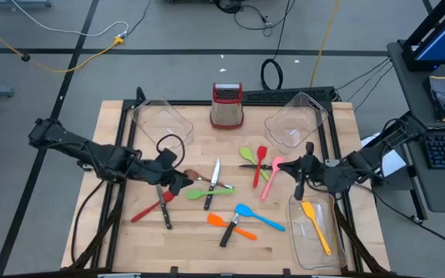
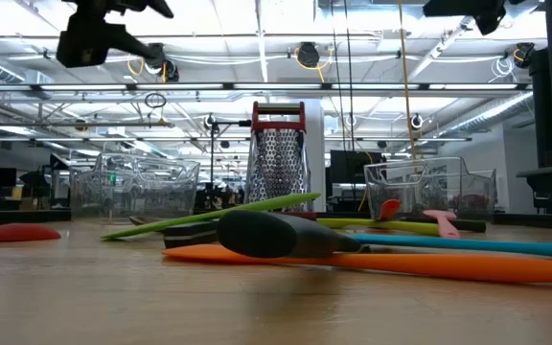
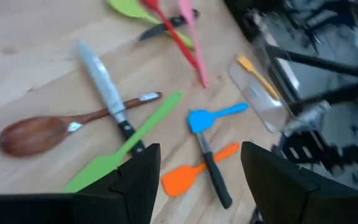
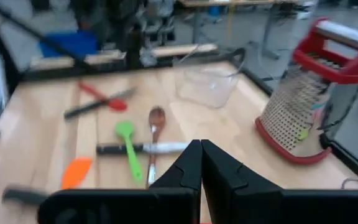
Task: Pick & Place Kitchen Items
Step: Put the bottom black kitchen knife into the top right transparent bin
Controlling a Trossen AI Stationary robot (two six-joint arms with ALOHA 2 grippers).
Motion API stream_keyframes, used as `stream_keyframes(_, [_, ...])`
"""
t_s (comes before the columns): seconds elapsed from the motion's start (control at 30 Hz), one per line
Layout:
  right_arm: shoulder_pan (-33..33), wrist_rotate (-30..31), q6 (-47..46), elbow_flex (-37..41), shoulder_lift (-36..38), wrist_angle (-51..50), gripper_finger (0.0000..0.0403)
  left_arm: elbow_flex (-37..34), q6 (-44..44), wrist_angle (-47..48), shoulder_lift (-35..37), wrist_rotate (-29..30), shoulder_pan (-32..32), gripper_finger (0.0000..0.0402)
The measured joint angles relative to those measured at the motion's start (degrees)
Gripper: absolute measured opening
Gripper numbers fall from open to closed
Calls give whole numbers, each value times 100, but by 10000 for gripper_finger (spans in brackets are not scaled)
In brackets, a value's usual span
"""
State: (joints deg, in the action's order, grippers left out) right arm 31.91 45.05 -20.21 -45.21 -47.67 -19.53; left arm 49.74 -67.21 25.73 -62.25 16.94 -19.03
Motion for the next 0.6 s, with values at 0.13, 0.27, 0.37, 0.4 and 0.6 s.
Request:
stream_keyframes(0.13, [-329,-1000,393,0,190,-91,0,0,-531,334,1,123,-39,230])
stream_keyframes(0.27, [-611,-1686,816,0,539,-158,0,0,-1097,622,-1,121,-44,230])
stream_keyframes(0.37, [-795,-1932,964,0,850,-426,0,0,-1548,833,-1,119,-94,230])
stream_keyframes(0.4, [-849,-2012,991,0,950,-478,0,0,-1708,904,0,116,-109,230])
stream_keyframes(0.6, [-1000,-2434,1123,49,1445,-630,0,0,-2797,1381,-1,-33,-252,230])
